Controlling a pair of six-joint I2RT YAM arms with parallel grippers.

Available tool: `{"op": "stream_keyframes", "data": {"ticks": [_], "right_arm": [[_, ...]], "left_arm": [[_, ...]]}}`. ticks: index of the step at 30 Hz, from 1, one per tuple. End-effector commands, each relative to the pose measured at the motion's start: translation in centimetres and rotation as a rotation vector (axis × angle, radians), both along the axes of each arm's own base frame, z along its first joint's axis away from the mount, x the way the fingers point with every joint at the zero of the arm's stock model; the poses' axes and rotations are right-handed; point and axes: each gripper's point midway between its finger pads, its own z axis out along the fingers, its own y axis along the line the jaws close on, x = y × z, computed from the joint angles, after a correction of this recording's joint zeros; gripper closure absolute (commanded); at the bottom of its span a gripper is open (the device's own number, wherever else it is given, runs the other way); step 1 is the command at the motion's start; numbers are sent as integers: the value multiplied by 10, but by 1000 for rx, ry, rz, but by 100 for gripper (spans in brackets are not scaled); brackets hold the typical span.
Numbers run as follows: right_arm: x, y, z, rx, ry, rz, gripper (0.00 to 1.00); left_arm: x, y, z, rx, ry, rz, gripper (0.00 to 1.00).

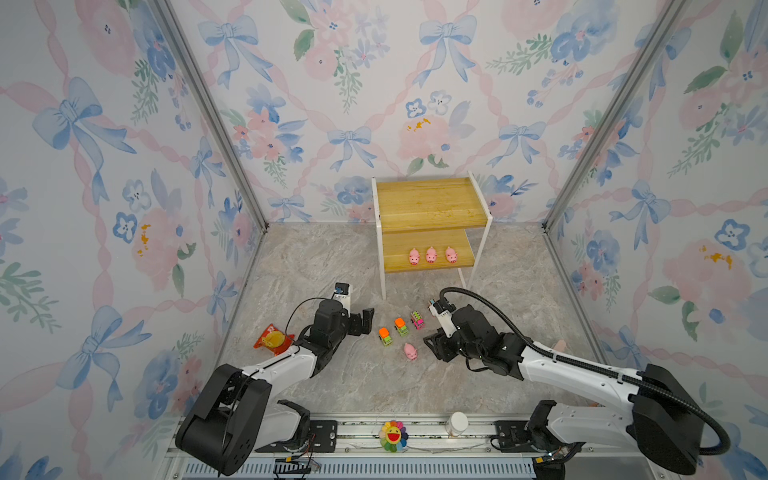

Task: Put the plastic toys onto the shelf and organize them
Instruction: 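Lower the right gripper and grasp the last pink pig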

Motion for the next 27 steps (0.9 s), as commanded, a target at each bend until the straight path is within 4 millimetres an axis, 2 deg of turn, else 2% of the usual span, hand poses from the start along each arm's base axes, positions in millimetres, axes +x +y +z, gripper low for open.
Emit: {"op": "stream_keyframes", "data": {"ticks": [1,6,12,22,27], "right_arm": [[-7,19,-13,16,27,43,42],[-14,34,-39,-27,66,78,42],[-19,44,-59,-43,93,89,42],[-16,53,-69,-35,94,85,43],[-16,53,-73,-44,101,87,49]], "left_arm": [[-4,3,-4,-10,20,12,2],[-5,3,-8,-15,34,15,2],[-5,3,-10,-15,41,15,2],[-8,6,-11,-8,42,26,2],[-7,6,-10,-7,42,26,2]]}}
